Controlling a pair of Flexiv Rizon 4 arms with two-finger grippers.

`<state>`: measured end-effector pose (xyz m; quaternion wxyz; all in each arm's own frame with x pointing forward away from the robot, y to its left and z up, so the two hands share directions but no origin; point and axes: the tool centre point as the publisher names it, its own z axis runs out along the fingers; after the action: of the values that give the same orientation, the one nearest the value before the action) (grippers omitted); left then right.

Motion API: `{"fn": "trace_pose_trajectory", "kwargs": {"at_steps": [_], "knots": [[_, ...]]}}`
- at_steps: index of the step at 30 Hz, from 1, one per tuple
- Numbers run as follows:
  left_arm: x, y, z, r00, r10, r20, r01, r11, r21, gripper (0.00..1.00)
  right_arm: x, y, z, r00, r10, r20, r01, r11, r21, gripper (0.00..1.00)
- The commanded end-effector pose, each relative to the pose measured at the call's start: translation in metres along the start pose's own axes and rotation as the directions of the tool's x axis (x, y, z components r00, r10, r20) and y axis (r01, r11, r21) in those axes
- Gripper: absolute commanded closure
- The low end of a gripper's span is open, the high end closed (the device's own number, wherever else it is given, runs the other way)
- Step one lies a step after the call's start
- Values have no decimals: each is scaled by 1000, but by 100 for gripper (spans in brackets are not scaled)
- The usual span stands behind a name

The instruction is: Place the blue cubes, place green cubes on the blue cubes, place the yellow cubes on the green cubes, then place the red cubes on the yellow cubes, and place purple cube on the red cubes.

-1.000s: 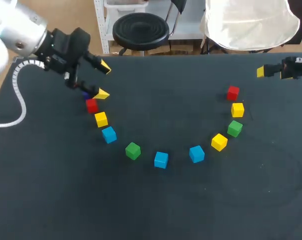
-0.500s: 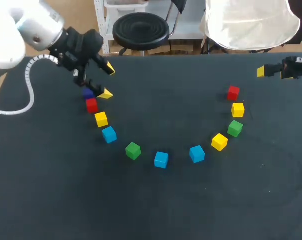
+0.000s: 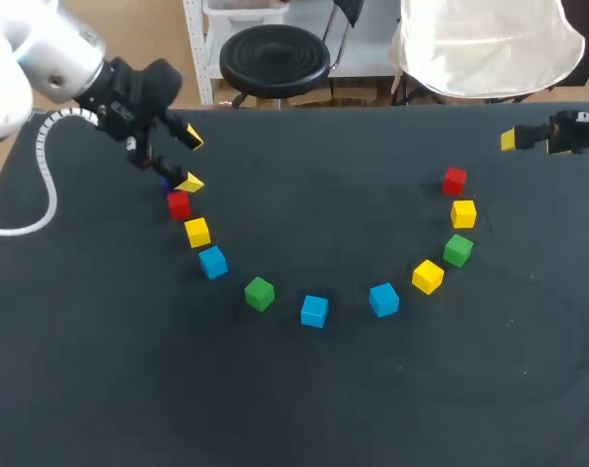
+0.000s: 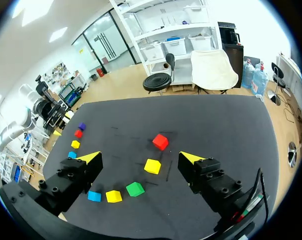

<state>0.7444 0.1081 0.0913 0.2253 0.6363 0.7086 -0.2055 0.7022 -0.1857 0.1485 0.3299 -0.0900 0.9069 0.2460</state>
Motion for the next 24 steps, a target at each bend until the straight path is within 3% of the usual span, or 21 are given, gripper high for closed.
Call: {"fn": "trace_pose_trajectory", "kwargs": {"at_steps": [1, 19, 21, 24], "knots": [[1, -3, -1, 1000, 3, 5, -3, 1000, -6, 0, 0, 2, -1, 1000, 1, 0, -1, 1000, 7, 0], [1, -3, -1, 1000, 3, 5, -3, 1000, -6, 0, 0, 2, -1, 1000, 1, 0, -1, 1000, 7, 0], [1, -3, -1, 1000, 3, 5, -3, 1000, -6, 0, -3, 18, 6, 994, -101, -42, 101, 995, -17, 0], [1, -3, -1, 1000, 3, 5, -3, 1000, -6, 0, -4, 45, 14, 955, -272, -120, 264, 961, -81, 0]]}}
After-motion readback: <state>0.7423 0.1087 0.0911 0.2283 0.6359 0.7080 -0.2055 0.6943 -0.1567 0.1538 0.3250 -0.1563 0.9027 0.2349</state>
